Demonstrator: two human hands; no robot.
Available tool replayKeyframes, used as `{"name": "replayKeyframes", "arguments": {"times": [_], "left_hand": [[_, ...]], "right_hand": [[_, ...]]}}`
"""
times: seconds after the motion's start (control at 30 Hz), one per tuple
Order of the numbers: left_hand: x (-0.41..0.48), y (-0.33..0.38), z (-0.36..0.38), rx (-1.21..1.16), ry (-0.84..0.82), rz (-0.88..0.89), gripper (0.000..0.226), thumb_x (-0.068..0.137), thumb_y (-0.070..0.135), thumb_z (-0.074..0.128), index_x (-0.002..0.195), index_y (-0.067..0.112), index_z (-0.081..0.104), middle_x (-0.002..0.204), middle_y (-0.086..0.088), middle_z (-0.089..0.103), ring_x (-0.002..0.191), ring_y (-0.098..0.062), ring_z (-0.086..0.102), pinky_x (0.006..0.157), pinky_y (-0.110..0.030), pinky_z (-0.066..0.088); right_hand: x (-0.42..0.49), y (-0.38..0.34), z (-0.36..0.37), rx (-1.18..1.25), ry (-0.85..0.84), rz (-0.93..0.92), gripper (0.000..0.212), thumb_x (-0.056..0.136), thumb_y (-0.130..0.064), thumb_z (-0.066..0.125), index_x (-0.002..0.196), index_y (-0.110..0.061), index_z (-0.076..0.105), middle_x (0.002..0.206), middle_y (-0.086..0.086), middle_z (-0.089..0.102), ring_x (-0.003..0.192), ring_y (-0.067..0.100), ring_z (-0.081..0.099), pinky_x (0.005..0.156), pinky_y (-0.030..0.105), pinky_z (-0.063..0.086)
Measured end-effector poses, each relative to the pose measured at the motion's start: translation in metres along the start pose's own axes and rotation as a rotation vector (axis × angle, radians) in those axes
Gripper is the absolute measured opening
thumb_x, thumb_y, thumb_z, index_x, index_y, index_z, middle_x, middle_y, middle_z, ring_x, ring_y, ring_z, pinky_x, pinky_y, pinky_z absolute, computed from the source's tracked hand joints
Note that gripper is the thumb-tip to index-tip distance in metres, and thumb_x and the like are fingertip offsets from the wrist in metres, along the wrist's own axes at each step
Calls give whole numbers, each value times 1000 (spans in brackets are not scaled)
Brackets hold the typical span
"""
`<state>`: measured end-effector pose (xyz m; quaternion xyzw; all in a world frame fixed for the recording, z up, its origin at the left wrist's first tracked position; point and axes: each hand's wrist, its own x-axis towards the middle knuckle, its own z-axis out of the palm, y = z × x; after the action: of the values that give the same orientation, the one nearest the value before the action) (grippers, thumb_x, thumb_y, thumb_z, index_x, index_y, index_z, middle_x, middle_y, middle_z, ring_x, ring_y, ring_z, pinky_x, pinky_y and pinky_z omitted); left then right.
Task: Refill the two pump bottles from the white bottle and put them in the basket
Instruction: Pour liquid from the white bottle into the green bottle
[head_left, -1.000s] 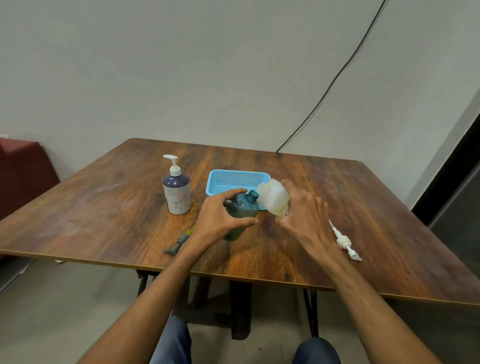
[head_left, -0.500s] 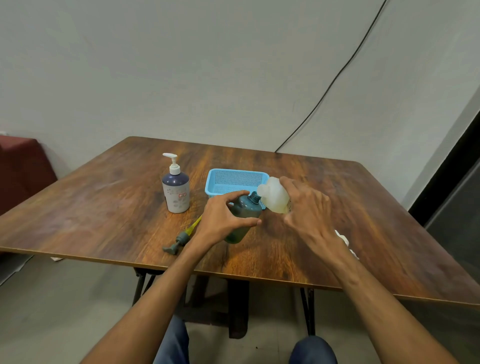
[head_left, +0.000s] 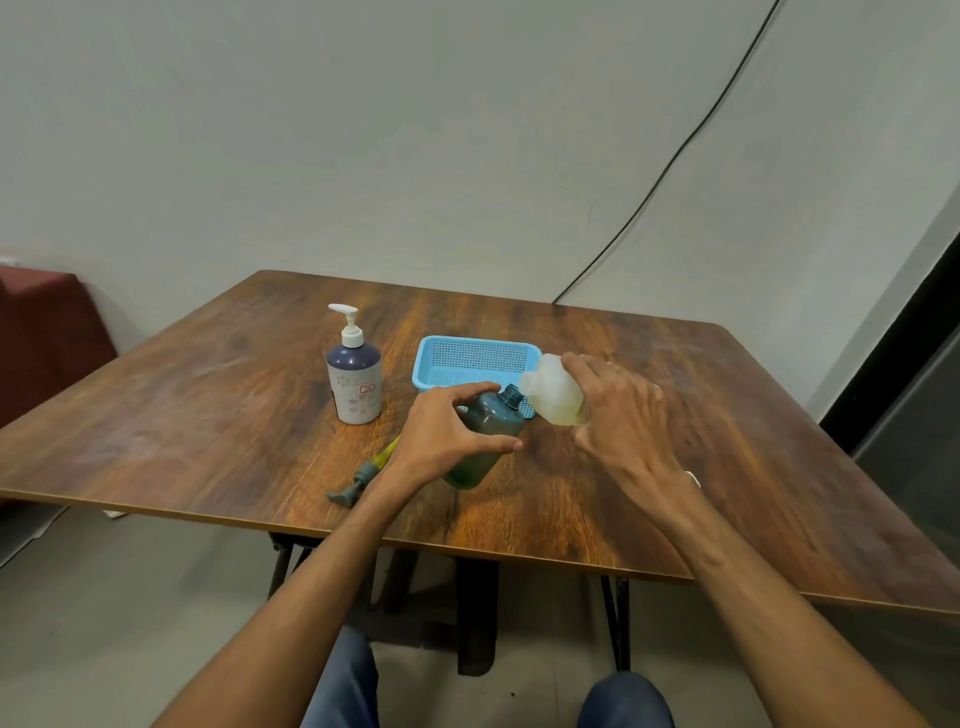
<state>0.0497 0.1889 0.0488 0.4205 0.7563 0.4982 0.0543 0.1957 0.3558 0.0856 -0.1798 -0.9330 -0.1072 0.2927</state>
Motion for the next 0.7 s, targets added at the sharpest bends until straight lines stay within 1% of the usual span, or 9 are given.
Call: {"name": "replayKeyframes", "arguments": {"times": [0.1, 0.23, 0.37, 0.5, 0.57, 0.63, 0.7], "left_hand": [[1, 1, 1, -6, -3, -6, 80, 66, 38, 91, 138, 23, 58, 143, 3, 57, 115, -2, 50, 85, -10, 47], [2, 1, 1, -8, -5, -18, 81, 64, 40, 91, 137, 24, 59, 143, 3, 57, 119, -5, 52, 93, -20, 51], [2, 2, 1, -17, -5, -19, 81, 64, 39, 92, 136, 24, 60, 142, 3, 57, 117, -3, 50, 93, -20, 51], [2, 3, 2, -20, -3, -32, 81, 64, 39, 92, 137, 25, 59, 144, 3, 56, 118, -5, 51, 96, -25, 53], [2, 3, 2, -16, -3, -30, 81, 65, 39, 92, 137, 25, 59, 143, 3, 56, 117, -4, 51, 96, -24, 52], [3, 2, 3, -11, -1, -29, 81, 64, 39, 92, 137, 25, 59, 143, 3, 56, 115, -2, 50, 91, -17, 50], [3, 1, 3, -10, 2, -27, 81, 65, 39, 92, 137, 25, 59, 143, 3, 56, 115, -1, 49, 89, -14, 48]], "right_hand": [[1, 0, 0, -12, -4, -10, 81, 51, -15, 91, 125, -17, 59, 113, 6, 72, 89, 28, 69, 74, 37, 56], [2, 2, -1, -13, -20, -12, 82, 51, -14, 91, 126, -17, 59, 116, 7, 71, 91, 30, 69, 76, 38, 56], [2, 2, -1, -13, -33, -13, 83, 52, -13, 91, 128, -15, 58, 119, 10, 70, 96, 32, 68, 82, 41, 56], [3, 3, -1, -4, -52, -8, 85, 54, -14, 91, 132, -15, 56, 124, 11, 68, 101, 33, 67, 86, 43, 55], [3, 3, -1, -1, -55, -5, 85, 54, -14, 91, 132, -15, 56, 123, 11, 68, 100, 33, 68, 86, 44, 56], [3, 2, -2, 0, -60, -2, 85, 54, -13, 91, 132, -15, 56, 123, 12, 68, 101, 34, 67, 87, 45, 55], [4, 2, -2, -1, -64, -1, 85, 55, -12, 91, 132, -14, 56, 123, 12, 68, 101, 34, 67, 87, 46, 55]]}}
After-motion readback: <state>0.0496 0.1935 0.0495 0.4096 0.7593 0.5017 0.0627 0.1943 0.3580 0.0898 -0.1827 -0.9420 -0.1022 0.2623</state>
